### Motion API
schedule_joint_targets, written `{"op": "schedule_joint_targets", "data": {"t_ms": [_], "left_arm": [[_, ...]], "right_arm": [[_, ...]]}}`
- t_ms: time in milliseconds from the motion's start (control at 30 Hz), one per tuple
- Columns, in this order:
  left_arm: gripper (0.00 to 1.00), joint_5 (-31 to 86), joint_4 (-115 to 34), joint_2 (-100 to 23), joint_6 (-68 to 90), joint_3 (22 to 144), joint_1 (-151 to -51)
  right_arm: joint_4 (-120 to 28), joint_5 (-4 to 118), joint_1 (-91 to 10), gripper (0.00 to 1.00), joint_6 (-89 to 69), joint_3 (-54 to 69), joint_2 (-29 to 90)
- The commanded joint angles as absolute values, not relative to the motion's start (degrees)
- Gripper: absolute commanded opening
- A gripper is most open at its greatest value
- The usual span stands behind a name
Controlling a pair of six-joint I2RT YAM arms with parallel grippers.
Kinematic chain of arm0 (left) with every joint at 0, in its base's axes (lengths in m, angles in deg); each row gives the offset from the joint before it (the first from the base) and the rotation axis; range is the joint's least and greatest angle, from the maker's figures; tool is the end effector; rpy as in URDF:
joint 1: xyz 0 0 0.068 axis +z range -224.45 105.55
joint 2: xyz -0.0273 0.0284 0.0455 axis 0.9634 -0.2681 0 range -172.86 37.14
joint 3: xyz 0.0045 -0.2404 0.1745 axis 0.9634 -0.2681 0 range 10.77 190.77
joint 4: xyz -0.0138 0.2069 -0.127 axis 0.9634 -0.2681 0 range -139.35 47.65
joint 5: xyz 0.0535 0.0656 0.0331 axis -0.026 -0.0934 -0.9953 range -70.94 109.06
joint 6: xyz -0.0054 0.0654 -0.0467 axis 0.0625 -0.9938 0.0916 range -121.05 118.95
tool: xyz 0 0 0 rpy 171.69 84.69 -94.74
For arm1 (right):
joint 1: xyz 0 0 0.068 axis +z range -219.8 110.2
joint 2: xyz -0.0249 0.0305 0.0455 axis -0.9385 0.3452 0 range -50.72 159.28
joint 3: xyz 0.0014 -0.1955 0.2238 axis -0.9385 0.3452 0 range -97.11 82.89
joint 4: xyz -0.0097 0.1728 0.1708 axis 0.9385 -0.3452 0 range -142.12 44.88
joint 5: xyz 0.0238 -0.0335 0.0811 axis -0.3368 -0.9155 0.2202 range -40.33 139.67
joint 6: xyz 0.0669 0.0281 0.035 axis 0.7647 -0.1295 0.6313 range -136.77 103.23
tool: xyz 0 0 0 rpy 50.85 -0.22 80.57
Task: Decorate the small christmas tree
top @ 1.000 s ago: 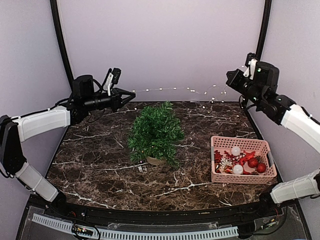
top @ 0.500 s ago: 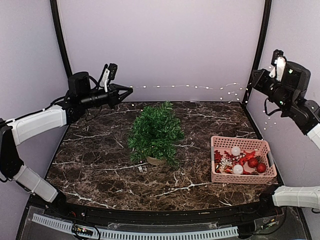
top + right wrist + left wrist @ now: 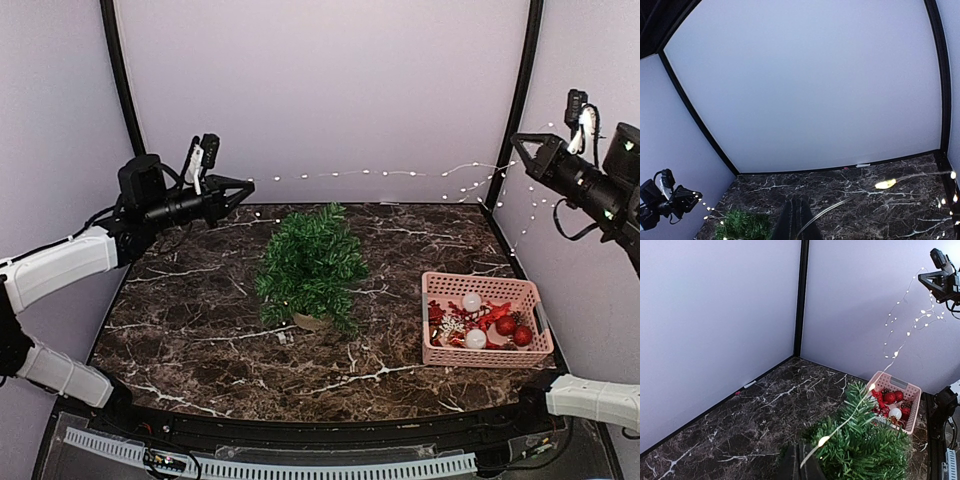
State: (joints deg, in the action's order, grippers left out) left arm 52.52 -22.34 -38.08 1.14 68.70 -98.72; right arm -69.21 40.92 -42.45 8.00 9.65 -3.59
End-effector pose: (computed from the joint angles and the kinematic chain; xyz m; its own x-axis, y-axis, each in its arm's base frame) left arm 0.2679 -0.1630 0.3895 0.0109 -0.0400 -0.9991 0.8459 0.5332 -0.0121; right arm 0.1311 0.0558 0.4835 -0.1054 0.4118 -0.9052 -0.3029 0.8537 0.4236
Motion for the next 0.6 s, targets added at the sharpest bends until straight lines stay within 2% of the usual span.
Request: {"op": "schedule_joint_targets", "data": {"t_ms": [0,233,433,500,567], "left_arm": [[0.00,51.65,-17.60,-34.50,1.00,63.63,-98.71],[0.01,52.86,-16.39,-35.31,2.04,60.93,-98.71],[0.02,53.10,-14.93,-33.44,2.38,57.59,-98.71],[0.07,52.63,-15.39,-32.46,2.78,56.68,-98.71],[0.20,51.35,-15.74,-31.32,3.47,55.68,-98.71]], "right_arm": [[-71.35,46.87,-42.66,0.00,9.65,8.11,-6.92],[-71.01,49.41,-42.69,0.00,11.76,10.44,-7.08],[-67.35,56.51,-42.65,0.00,14.74,10.02,-6.15],[-66.25,58.06,-42.65,0.00,15.10,10.11,-5.68],[-65.60,59.06,-42.65,0.00,15.13,10.26,-5.64]]}}
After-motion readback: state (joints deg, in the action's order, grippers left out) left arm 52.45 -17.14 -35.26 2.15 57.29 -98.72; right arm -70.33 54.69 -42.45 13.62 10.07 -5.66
